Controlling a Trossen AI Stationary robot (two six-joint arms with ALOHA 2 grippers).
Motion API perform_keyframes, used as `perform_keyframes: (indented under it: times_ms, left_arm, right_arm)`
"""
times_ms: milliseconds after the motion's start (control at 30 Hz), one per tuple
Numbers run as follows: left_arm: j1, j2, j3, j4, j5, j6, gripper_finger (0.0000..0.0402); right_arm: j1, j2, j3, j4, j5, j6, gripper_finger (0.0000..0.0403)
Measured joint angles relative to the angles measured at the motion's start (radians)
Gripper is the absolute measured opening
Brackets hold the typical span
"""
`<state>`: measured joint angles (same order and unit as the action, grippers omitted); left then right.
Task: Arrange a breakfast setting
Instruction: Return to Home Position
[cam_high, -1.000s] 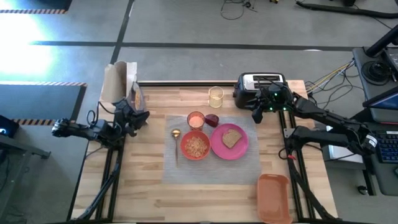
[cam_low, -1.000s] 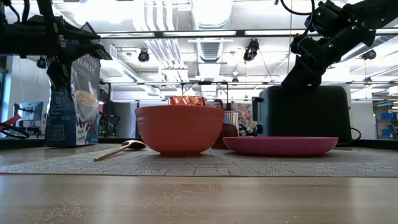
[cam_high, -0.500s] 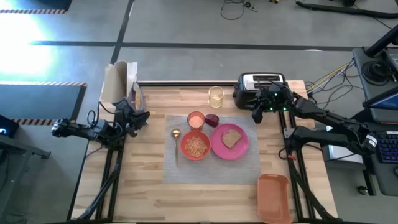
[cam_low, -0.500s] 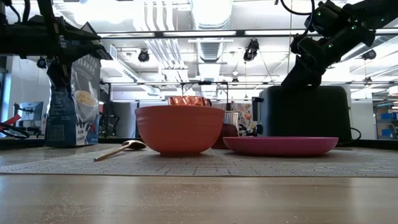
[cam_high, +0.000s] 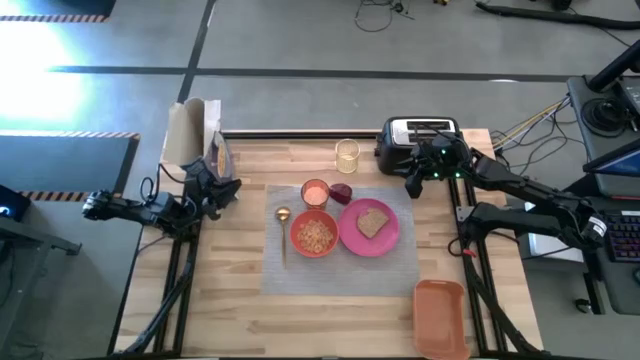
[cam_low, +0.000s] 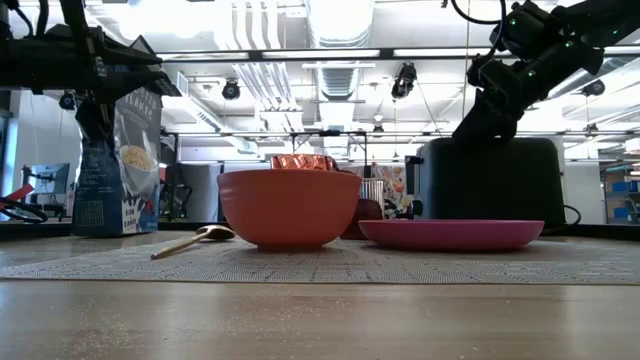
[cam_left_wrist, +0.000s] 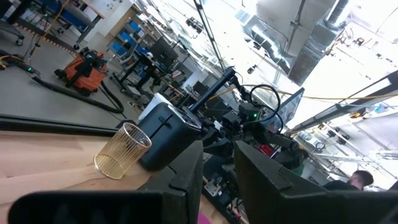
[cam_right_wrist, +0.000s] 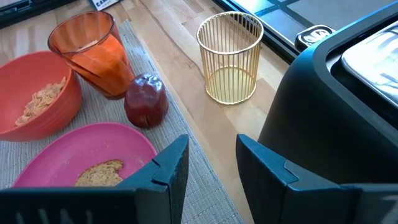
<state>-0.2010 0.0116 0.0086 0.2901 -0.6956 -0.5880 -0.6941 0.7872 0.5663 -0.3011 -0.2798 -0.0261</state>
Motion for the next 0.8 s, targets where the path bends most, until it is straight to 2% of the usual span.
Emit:
perform_keyframes:
  times_ms: [800]
  left_arm:
    - [0.0,0.004,0.0,0.0,-0.001,0.0,0.0075]
  right_arm:
    - [0.0,0.0,0.0,0.0,0.0,0.0,0.0123]
